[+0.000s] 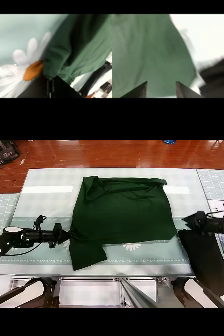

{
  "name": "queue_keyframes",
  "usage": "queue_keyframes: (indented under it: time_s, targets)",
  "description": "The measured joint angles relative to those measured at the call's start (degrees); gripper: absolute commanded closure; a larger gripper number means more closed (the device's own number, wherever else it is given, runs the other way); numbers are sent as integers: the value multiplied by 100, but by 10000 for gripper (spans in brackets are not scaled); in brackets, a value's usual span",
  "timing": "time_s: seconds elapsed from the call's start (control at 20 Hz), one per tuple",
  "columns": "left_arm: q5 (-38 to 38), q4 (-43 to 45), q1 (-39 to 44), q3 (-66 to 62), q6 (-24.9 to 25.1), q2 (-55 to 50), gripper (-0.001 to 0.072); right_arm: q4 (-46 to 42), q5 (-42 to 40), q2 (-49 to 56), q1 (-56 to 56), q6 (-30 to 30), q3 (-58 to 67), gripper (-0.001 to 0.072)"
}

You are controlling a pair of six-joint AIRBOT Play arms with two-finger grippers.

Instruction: Fold the shirts.

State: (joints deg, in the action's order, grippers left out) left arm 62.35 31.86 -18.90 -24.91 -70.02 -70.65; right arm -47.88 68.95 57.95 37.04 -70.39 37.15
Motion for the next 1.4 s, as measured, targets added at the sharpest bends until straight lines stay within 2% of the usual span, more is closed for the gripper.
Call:
queue_keyframes:
  time_s: [0.25,0.5,0.65,0.9,0.95,1.05,1.25,1.4]
  targets:
    - [92,-35,24,-133,24,-13,688,-291,-162,-455,39,-417,-881,298]
    - [138,-44,44,-162,37,-13,688,-334,-492,-518,46,-557,-1355,299]
    - [140,-42,44,-162,37,-13,688,-273,-774,-262,46,-542,-1429,299]
    - [140,-42,44,-162,37,-13,688,352,-1060,610,-175,-175,-1248,306]
    - [138,-42,44,-162,39,-13,688,468,-1134,824,-361,-136,-1141,334]
    - [138,-42,46,-170,83,-13,688,675,-1390,1220,-796,-83,-855,689]
    - [212,-39,44,-553,153,66,688,933,-1259,1648,-1655,114,184,689]
    - [319,-153,37,-1510,164,225,689,1038,-848,1705,-2035,133,1427,690]
